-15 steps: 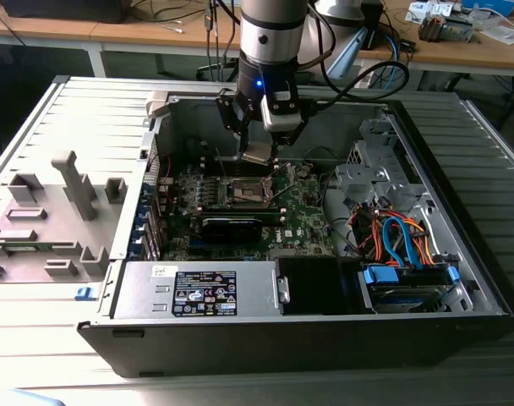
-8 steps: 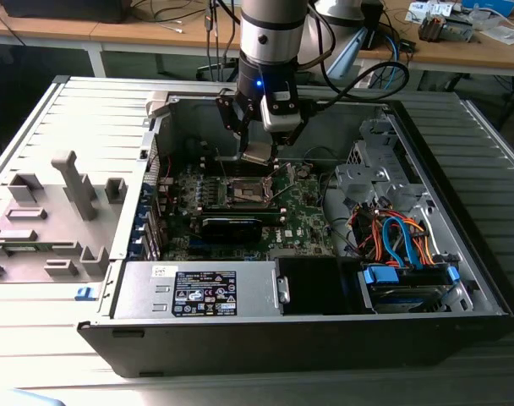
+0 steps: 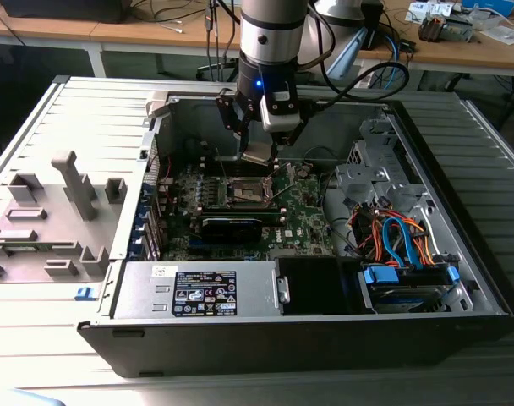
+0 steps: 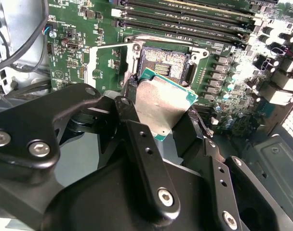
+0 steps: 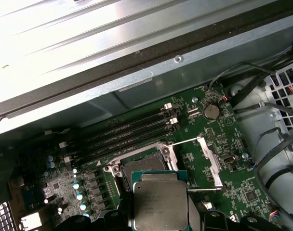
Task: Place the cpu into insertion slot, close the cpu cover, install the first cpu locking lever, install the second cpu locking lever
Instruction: 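Place the cpu into insertion slot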
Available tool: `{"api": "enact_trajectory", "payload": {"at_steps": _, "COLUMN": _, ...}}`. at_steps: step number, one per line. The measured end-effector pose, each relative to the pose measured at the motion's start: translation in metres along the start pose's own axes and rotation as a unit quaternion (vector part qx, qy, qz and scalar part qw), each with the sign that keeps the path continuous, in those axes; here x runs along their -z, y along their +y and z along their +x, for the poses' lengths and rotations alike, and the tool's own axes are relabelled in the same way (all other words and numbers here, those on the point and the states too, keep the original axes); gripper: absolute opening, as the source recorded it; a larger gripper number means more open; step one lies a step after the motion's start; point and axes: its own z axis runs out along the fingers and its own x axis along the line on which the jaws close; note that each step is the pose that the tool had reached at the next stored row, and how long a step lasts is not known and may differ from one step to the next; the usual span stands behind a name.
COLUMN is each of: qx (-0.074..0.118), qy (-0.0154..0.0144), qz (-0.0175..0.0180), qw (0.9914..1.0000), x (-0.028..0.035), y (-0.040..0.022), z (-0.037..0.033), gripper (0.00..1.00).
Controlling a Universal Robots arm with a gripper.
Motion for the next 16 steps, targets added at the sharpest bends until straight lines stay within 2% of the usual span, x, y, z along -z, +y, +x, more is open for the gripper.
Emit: {"api": "enact_trajectory", "payload": {"at_steps": 16, "qx": -0.01, "qy": -0.0005, "qz": -0.0002, "qw": 0.99995, "x": -0.0006, "y": 0.0, "z": 0.0, "gripper": 0.55}}
